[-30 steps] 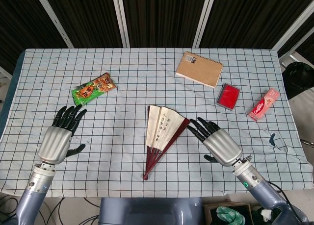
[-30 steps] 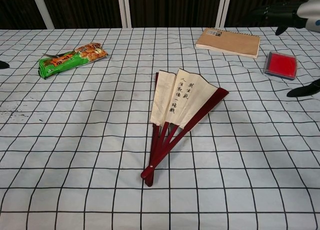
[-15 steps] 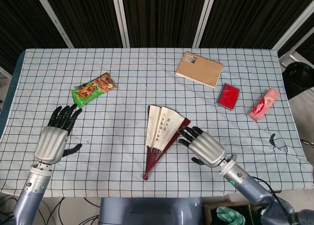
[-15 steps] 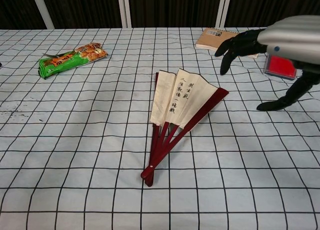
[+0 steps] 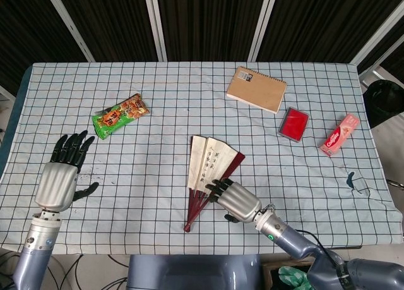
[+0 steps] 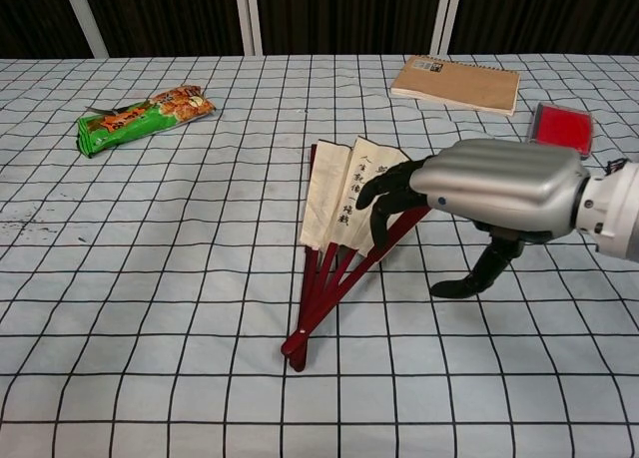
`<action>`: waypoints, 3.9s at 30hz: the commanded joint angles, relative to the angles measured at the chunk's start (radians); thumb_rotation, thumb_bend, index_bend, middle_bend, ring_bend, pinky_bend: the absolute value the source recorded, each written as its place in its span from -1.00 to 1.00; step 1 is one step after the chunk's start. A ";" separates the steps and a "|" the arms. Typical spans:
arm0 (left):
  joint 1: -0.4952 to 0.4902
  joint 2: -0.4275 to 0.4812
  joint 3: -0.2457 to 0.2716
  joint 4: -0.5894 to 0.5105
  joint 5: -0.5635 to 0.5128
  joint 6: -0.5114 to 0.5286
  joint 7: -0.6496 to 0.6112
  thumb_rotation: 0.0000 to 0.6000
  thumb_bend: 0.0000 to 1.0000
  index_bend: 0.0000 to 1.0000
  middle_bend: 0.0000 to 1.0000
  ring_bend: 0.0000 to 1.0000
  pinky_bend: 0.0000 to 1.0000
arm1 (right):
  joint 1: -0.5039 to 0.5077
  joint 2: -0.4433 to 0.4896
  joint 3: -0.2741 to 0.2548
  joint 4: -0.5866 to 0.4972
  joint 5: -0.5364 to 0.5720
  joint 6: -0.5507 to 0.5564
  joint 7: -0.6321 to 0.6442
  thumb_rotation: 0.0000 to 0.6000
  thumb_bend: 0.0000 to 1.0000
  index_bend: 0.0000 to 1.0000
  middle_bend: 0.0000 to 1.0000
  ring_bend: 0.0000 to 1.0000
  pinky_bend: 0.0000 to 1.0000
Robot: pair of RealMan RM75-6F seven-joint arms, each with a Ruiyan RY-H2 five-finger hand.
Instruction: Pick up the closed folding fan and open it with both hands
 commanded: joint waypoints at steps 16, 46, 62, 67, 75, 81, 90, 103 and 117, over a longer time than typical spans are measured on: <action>0.003 0.023 -0.006 -0.029 -0.002 0.022 0.048 1.00 -1.00 -1.00 -1.00 -1.00 -1.00 | 0.013 -0.117 0.006 0.091 0.118 -0.005 -0.059 1.00 -0.56 -0.25 -0.71 -0.76 -0.58; 0.010 0.038 -0.006 -0.006 -0.006 0.037 0.016 1.00 -1.00 -1.00 -1.00 -1.00 -1.00 | 0.023 -0.199 -0.014 0.139 0.144 0.033 -0.060 1.00 -0.54 -0.24 -0.71 -0.76 -0.58; 0.010 0.040 -0.005 -0.006 -0.008 0.038 0.019 1.00 -1.00 -1.00 -1.00 -1.00 -1.00 | 0.021 -0.214 -0.032 0.159 0.144 0.036 -0.045 1.00 -0.35 0.02 -0.71 -0.76 -0.58; 0.009 0.038 -0.005 -0.004 -0.009 0.037 0.016 1.00 -1.00 -1.00 -1.00 -1.00 -1.00 | 0.023 -0.214 -0.034 0.158 0.141 0.034 -0.036 1.00 -0.18 0.12 -0.70 -0.76 -0.58; 0.009 0.038 -0.003 -0.002 -0.008 0.037 0.012 1.00 -1.00 -1.00 -1.00 -1.00 -1.00 | 0.030 -0.206 -0.032 0.148 0.133 0.036 -0.035 1.00 0.17 0.22 -0.67 -0.76 -0.58; 0.007 0.037 -0.003 -0.002 -0.006 0.036 0.007 1.00 -1.00 -1.00 -1.00 -1.00 -1.00 | 0.040 -0.192 -0.015 0.126 0.142 0.035 -0.043 1.00 0.37 0.27 -0.66 -0.76 -0.58; 0.002 0.036 -0.005 -0.001 -0.006 0.030 0.002 1.00 -1.00 -1.00 -1.00 -1.00 -1.00 | 0.055 -0.177 0.009 0.100 0.160 0.036 -0.061 1.00 0.54 0.36 -0.63 -0.76 -0.58; -0.026 0.033 -0.025 -0.002 -0.017 0.004 0.005 1.00 -1.00 -1.00 -1.00 -1.00 -1.00 | 0.096 -0.170 0.122 0.052 0.261 0.042 -0.063 1.00 0.66 0.43 -0.60 -0.76 -0.58; -0.074 0.037 -0.074 0.022 -0.057 -0.029 -0.027 1.00 -1.00 -1.00 -1.00 -1.00 -1.00 | 0.231 -0.154 0.361 0.009 0.514 0.054 -0.115 1.00 0.76 0.50 -0.56 -0.76 -0.58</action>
